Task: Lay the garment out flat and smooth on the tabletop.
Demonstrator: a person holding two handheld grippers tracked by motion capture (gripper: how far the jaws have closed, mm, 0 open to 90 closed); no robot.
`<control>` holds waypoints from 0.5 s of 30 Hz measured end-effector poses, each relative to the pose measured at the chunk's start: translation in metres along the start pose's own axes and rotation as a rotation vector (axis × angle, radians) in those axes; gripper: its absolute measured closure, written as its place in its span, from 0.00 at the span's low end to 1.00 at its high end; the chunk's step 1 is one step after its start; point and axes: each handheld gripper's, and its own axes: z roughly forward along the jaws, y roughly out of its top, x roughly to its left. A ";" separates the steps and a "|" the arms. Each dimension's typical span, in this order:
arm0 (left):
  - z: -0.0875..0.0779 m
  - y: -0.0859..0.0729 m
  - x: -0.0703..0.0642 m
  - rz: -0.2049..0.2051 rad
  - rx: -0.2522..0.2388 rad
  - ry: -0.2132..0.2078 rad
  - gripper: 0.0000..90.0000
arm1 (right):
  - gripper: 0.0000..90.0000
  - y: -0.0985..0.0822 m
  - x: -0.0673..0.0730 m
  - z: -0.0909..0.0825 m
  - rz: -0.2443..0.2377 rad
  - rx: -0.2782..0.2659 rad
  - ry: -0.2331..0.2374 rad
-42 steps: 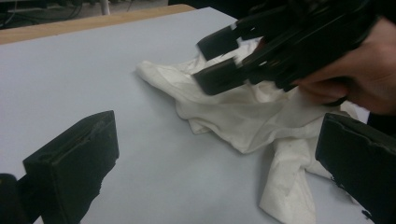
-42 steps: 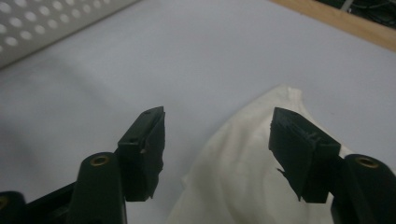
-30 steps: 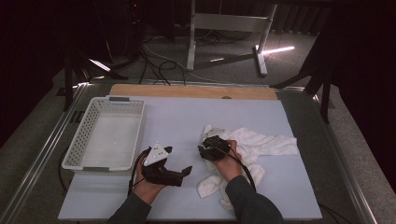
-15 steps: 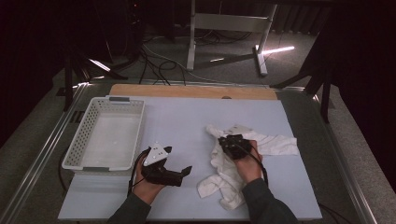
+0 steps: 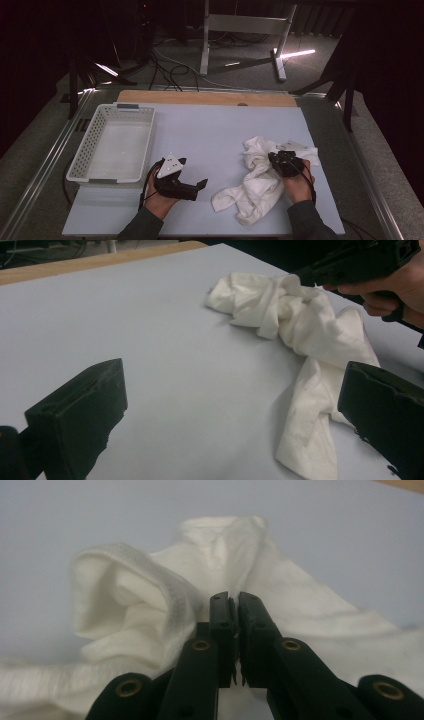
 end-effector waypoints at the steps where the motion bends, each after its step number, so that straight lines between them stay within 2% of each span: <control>1: 0.000 0.000 0.000 -0.002 -0.001 0.000 0.01 | 0.95 -0.003 -0.004 -0.001 0.010 0.004 -0.011; 4: 0.000 0.000 0.000 -0.002 -0.001 -0.001 0.01 | 0.93 -0.006 -0.015 -0.004 0.036 0.018 -0.011; 6: 0.001 0.000 0.000 0.000 0.002 -0.002 0.00 | 0.76 -0.004 -0.018 -0.009 0.047 0.000 0.007; 9: 0.002 0.000 -0.001 -0.003 0.002 -0.003 0.00 | 0.58 0.004 -0.016 -0.019 0.055 -0.055 0.003; 11: 0.002 0.000 -0.001 -0.001 0.004 -0.004 0.00 | 0.53 0.012 -0.012 -0.025 0.046 -0.099 0.015; 13: 0.002 0.000 -0.001 0.001 0.004 -0.004 0.00 | 0.50 0.019 -0.005 -0.030 0.018 -0.139 0.051; 15: 0.002 0.000 -0.001 0.000 0.003 -0.003 0.01 | 0.48 0.025 0.006 -0.032 -0.019 -0.153 0.079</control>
